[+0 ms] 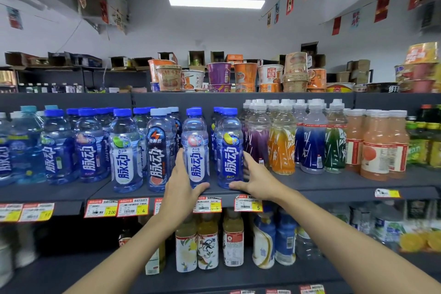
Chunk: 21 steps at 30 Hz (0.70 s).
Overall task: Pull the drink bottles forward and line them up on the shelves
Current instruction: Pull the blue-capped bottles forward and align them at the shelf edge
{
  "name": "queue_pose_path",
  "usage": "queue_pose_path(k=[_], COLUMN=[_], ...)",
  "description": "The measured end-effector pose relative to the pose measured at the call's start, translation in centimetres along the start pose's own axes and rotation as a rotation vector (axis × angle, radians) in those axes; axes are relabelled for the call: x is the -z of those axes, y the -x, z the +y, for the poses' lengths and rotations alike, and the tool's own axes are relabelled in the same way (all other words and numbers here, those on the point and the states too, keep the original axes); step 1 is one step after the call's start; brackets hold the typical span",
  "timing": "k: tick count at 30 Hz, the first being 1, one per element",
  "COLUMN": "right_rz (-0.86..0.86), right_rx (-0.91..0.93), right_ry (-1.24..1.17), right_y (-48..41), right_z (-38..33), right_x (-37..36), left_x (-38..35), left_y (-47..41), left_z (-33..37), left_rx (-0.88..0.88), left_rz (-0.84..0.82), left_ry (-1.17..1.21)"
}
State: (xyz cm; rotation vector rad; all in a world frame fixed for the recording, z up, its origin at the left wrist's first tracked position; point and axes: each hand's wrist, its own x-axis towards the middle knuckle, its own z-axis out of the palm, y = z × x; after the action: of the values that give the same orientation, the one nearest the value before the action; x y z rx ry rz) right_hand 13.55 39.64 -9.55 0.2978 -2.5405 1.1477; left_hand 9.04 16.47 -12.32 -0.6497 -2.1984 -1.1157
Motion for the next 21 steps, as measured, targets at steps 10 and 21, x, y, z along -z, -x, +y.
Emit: queue_pose_path(k=[10,21], right_rz=[0.11,0.377], right_rx=[-0.026,0.022], right_ry=[0.037,0.282], right_y=[1.1,3.6], right_z=[-0.7,3.3], right_x=[0.7,8.1], left_x=[0.2,-8.4], left_y=[1.8,-0.1], left_z=[3.3,12.9], left_rx=[-0.117,-0.432], left_rz=[0.222,0.048], left_ry=[-0.254,-0.056])
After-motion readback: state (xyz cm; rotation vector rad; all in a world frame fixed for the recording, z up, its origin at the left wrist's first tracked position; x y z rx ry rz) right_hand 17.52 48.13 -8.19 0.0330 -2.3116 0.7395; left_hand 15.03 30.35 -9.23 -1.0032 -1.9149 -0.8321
